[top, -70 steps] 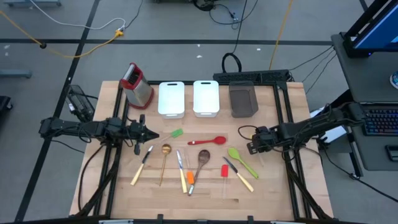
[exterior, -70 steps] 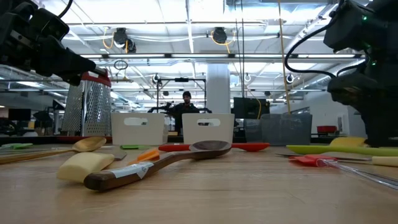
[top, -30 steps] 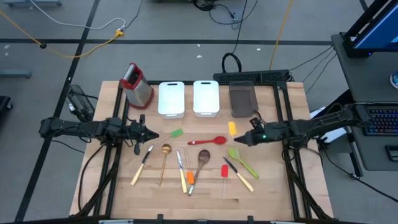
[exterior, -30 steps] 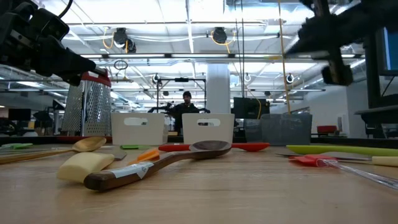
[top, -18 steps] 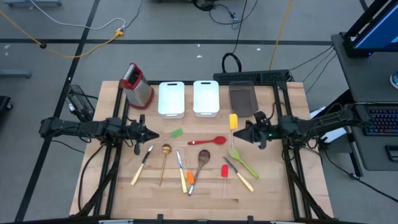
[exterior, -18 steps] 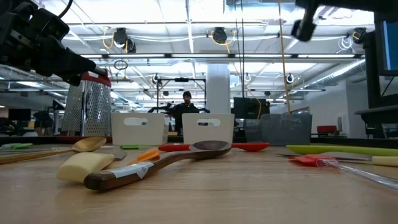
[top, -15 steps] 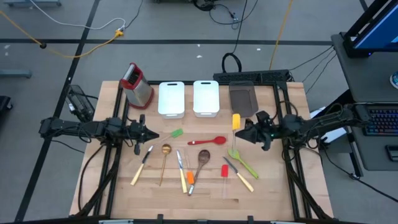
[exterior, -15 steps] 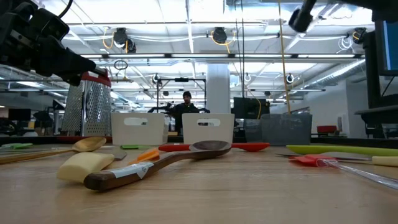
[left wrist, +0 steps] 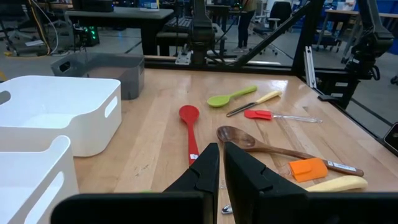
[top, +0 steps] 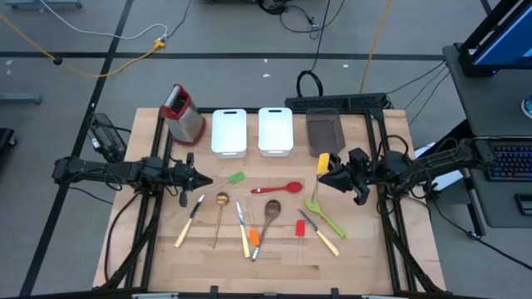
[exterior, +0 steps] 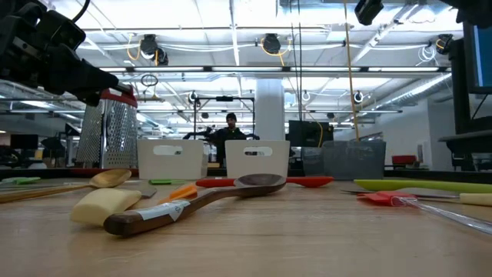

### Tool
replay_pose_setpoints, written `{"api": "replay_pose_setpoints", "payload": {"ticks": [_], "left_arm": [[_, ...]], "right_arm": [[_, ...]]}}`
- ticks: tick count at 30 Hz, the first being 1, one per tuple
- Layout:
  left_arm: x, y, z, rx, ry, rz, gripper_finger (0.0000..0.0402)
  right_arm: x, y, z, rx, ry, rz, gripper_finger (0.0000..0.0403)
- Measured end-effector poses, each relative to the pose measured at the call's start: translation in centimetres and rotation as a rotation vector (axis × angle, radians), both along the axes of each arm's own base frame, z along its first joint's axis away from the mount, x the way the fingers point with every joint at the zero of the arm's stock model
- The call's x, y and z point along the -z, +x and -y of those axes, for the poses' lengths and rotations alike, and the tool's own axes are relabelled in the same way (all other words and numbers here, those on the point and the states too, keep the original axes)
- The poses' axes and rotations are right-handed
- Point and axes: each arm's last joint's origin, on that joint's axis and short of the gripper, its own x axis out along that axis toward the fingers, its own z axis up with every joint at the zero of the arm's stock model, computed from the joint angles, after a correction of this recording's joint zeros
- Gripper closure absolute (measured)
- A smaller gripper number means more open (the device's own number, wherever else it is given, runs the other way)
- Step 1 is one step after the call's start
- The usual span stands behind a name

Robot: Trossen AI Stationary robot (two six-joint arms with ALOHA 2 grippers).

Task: Pick & Place Kitchen Items
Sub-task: Put the yellow silicone spatula into the black bin

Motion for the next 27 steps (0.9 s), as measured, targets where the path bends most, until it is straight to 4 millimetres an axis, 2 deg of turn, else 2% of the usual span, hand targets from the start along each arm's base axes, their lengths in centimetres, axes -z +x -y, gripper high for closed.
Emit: {"api": "replay_pose_setpoints", "payload": {"ticks": [6,13,27], "left_arm": [[0.0,0.0,0.0,0.000,0.000,0.000,0.0376],[0.0,0.0,0.0,0.000,0.001,0.000,0.0376],[0.0,0.0,0.0,0.000,0.000,0.000,0.0376]], "right_arm": [[0.2,0.1,0.7,0.198,0.113,-0.038,0.0403],[1.4,0.4,1.9,0.439,0.143,-0.157,0.0403],[2.3,0.2,7.0,0.787,0.125,-0.241,0.0403]]}}
